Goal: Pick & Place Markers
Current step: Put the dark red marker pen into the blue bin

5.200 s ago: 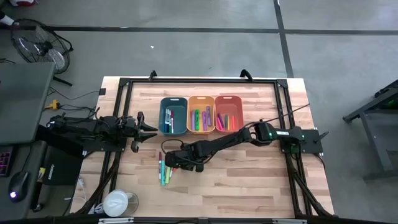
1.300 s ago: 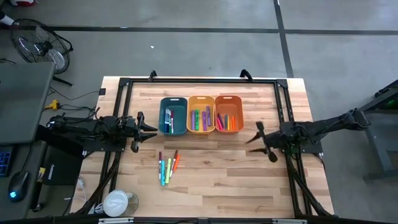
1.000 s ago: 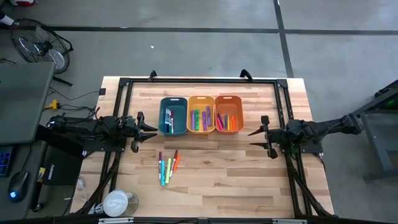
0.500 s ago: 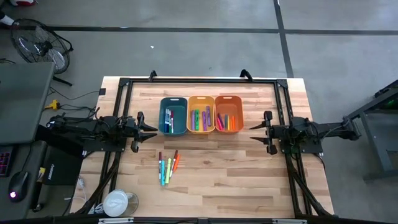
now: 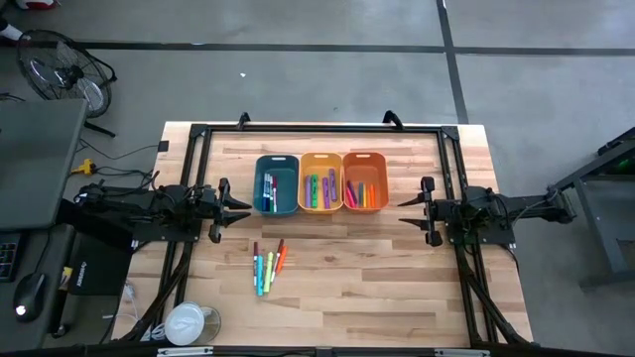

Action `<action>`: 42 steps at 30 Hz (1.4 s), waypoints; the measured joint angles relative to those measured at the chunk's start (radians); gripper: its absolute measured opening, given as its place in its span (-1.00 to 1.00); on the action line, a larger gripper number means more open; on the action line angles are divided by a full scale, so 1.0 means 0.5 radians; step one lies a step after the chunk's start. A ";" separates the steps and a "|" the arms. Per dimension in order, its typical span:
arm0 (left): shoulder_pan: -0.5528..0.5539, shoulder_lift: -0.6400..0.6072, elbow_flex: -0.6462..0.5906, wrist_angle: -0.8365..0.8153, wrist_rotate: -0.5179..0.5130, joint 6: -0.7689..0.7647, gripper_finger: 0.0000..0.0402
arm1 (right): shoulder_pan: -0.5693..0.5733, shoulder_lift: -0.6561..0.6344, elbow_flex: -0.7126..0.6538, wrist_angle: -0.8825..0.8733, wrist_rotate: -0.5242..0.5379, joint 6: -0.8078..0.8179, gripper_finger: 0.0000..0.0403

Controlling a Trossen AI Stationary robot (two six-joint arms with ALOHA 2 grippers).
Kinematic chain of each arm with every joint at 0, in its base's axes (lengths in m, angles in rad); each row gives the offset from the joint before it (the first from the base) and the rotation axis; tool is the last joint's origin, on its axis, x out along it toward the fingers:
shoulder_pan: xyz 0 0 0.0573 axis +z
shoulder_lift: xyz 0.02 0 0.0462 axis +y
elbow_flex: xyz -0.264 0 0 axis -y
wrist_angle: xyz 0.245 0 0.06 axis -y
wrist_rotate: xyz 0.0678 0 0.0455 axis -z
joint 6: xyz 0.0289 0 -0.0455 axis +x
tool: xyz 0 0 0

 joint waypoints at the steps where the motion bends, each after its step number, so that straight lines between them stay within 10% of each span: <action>1: 0.000 0.000 0.000 0.000 0.000 0.000 -0.53 | 0.000 0.000 0.000 0.000 0.000 0.000 -0.17; 29: 0.000 0.000 -0.001 0.022 -0.021 -0.007 -0.53 | 0.000 0.000 0.000 0.000 0.002 0.000 -0.17; 42: 0.000 0.076 0.253 -0.601 -0.041 -0.764 -0.53 | 0.000 0.000 0.000 0.001 0.002 -0.001 -0.17</action>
